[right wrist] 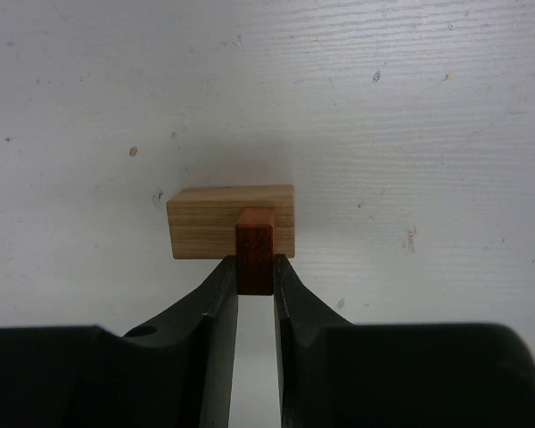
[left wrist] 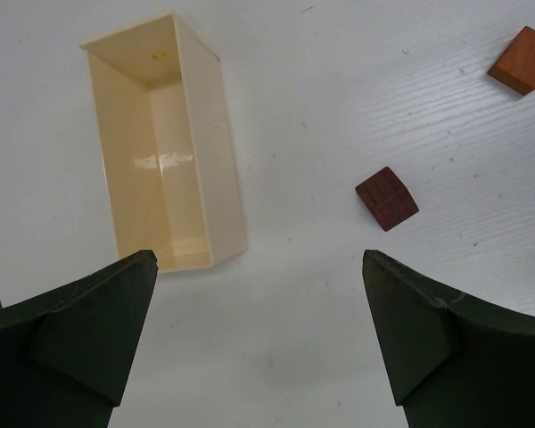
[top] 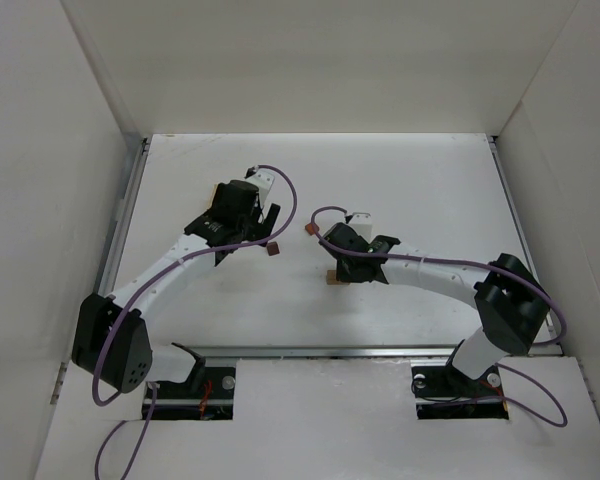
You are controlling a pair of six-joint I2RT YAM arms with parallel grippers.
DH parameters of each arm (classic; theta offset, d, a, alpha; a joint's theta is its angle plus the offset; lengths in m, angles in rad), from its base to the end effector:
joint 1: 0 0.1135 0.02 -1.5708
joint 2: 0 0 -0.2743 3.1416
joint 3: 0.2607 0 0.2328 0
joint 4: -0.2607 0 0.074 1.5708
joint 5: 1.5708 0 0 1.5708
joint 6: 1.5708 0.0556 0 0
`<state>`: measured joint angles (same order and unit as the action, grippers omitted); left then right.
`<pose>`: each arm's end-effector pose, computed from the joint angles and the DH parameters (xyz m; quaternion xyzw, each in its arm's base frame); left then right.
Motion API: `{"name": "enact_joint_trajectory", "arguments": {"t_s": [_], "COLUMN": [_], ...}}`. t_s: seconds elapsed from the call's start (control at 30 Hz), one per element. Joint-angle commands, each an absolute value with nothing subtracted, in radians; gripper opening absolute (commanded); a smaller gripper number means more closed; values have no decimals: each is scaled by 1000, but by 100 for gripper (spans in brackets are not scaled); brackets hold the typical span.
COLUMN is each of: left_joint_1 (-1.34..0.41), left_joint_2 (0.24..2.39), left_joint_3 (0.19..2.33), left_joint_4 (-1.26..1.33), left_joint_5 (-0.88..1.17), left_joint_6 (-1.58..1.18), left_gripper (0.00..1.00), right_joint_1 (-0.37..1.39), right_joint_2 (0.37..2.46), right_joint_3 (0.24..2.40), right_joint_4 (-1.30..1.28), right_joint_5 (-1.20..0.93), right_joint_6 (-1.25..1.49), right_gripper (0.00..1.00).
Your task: Build the wood block tower
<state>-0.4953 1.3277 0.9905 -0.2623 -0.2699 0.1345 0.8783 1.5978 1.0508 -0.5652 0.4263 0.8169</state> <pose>0.2635 -0.1255 0.2900 0.2117 0.8527 0.0341 0.4764 0.2130 0.2208 0.2102 0.0189 0.9528 0.0302 0.3015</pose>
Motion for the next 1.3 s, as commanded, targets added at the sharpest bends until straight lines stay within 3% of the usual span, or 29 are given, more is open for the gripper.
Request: {"name": "enact_joint_trajectory", "arguments": {"t_s": [0.0,0.3,0.37,0.53,0.83,1.0,1.17,1.27], "left_joint_1": [-495,-495,-495,-495,-495,-495,-506,-529], "left_joint_2": [1321,1321,1321,1321,1321,1321,1348,1400], "left_joint_3": [1008,1008,1008,1008,1008,999,1028,1075], "left_joint_4": [-258,-258,-258,-258,-258,-258,-276,-276], "left_joint_5": [-268,-268,-259,-259,-250,-239,-172,-101], "left_joint_6": [141,141,141,141,150,150,187,224], "left_gripper": [100,100,100,100,100,100,100,94], "right_joint_1": [877,877,877,877,877,877,862,792], "right_joint_2": [1582,1582,1582,1582,1582,1540,1390,1315], "right_joint_3": [1054,1063,1063,1063,1063,1107,1167,1204], "right_joint_4": [-546,-546,-546,-546,-546,-589,-676,-698], "right_joint_5": [448,448,448,448,448,463,524,534], "right_joint_6": [831,831,831,831,822,822,804,778], "right_gripper": [6,10,15,37,51,67,78,83]}}
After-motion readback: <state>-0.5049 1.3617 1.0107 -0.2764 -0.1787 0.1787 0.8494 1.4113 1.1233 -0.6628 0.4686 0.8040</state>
